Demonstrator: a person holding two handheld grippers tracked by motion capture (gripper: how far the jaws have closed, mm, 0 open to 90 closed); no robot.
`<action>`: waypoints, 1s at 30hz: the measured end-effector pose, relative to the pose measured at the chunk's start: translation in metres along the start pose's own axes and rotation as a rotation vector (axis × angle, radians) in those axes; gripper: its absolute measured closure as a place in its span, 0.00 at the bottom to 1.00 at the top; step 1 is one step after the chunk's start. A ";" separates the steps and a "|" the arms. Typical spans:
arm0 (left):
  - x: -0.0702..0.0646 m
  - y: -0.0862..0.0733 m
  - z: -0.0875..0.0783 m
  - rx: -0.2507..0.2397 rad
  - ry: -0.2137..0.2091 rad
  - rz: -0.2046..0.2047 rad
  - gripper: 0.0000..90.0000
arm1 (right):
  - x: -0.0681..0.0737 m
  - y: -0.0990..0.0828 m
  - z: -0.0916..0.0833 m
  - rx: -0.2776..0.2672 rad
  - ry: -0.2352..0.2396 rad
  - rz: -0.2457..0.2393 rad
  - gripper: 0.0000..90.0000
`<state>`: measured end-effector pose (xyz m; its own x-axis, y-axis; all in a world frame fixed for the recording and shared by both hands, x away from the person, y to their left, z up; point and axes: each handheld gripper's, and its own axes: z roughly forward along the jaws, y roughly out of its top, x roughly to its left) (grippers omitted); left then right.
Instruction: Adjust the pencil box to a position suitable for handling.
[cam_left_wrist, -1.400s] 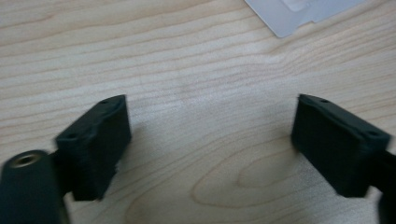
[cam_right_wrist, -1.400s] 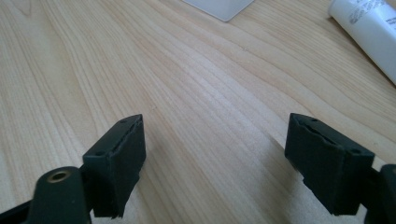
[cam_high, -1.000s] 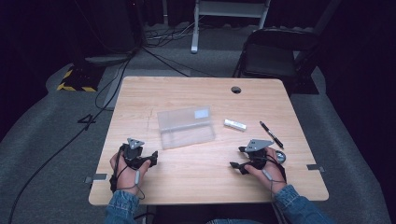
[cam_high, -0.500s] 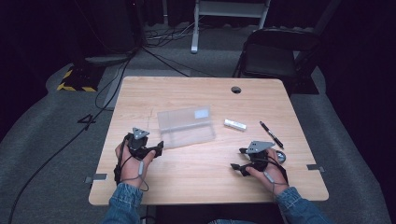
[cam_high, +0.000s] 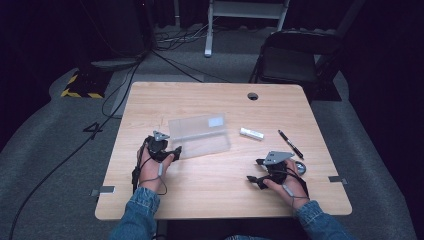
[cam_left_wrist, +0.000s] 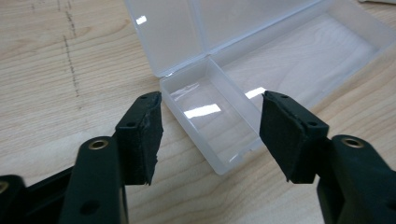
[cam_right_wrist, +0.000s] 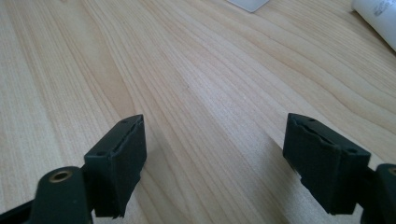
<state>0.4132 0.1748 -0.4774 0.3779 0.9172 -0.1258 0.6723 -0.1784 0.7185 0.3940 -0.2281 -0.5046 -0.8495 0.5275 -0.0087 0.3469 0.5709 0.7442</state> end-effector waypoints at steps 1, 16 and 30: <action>0.000 0.001 0.003 0.016 -0.002 0.004 0.48 | 0.000 0.000 0.000 0.000 0.001 -0.001 0.24; 0.001 -0.003 0.017 0.101 0.003 0.024 0.60 | 0.001 0.000 -0.001 0.000 0.011 -0.009 0.24; -0.004 -0.011 0.015 0.070 0.009 0.103 0.60 | 0.003 0.000 -0.014 -0.013 0.047 0.026 0.31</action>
<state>0.4138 0.1676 -0.4953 0.4415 0.8960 -0.0472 0.6731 -0.2960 0.6777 0.3863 -0.2351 -0.4953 -0.8581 0.5118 0.0418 0.3639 0.5487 0.7526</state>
